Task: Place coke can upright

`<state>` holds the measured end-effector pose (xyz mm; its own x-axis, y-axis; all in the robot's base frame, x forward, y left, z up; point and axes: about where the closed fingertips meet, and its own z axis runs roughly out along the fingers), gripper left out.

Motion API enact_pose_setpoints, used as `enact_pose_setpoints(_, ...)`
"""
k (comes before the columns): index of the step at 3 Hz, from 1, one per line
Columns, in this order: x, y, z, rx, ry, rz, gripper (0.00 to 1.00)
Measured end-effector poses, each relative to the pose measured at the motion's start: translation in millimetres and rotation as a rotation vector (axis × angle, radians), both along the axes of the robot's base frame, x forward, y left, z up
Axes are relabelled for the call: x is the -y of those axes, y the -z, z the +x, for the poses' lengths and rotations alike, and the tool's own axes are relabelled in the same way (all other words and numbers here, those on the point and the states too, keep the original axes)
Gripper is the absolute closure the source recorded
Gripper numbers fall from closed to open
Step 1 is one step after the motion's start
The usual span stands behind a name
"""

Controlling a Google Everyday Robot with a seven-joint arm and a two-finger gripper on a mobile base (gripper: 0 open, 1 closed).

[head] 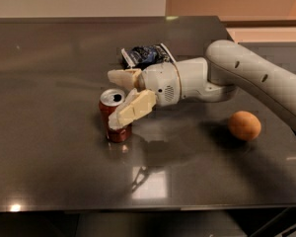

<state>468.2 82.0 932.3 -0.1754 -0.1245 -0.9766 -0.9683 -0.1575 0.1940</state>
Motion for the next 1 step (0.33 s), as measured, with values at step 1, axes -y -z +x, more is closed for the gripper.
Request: enact_pose_setpoints(1,-0.1,0.0,0.0,0.0,0.0,0.0,0.0)
